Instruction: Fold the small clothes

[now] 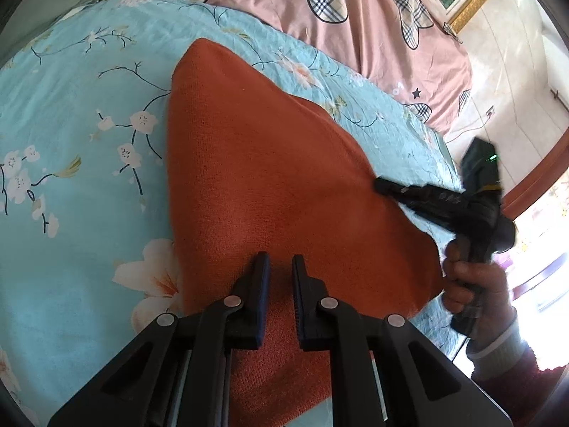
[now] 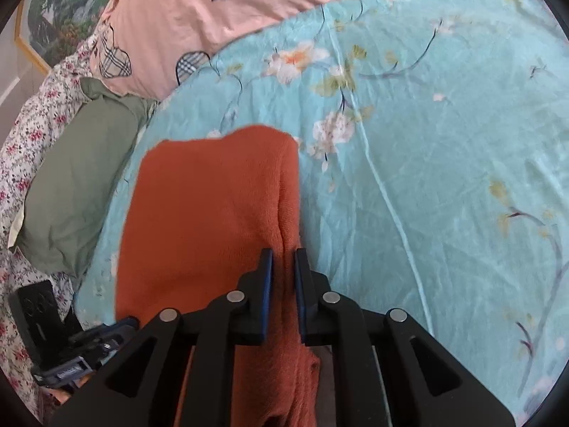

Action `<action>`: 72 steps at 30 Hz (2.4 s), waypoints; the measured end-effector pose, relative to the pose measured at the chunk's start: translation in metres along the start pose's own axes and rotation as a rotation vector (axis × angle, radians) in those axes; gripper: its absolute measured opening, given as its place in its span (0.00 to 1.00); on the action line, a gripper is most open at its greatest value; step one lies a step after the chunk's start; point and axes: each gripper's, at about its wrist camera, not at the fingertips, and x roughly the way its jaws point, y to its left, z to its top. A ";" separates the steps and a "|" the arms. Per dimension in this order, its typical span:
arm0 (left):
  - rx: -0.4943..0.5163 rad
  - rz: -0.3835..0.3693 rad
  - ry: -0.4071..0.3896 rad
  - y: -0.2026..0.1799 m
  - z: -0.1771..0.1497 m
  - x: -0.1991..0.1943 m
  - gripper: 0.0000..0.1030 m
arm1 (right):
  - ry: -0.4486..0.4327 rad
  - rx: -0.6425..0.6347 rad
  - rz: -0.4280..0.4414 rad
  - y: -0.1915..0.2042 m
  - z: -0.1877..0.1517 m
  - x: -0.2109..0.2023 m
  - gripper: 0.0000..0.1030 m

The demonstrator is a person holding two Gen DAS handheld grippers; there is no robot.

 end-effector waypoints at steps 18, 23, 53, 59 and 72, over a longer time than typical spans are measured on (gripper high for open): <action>-0.058 0.019 -0.001 -0.005 0.001 -0.014 0.11 | 0.053 -0.024 -0.011 0.014 0.002 0.017 0.06; 0.006 0.021 -0.021 -0.021 -0.011 -0.041 0.14 | 0.022 -0.097 0.051 0.035 -0.027 -0.031 0.08; 0.040 0.317 0.016 -0.044 -0.055 -0.064 0.82 | 0.024 -0.161 -0.012 0.037 -0.109 -0.094 0.43; 0.088 0.397 0.015 -0.049 -0.071 -0.073 0.85 | 0.044 -0.185 -0.036 0.036 -0.128 -0.103 0.53; 0.084 0.442 0.036 -0.049 -0.095 -0.076 0.94 | 0.075 -0.216 -0.076 0.037 -0.154 -0.112 0.71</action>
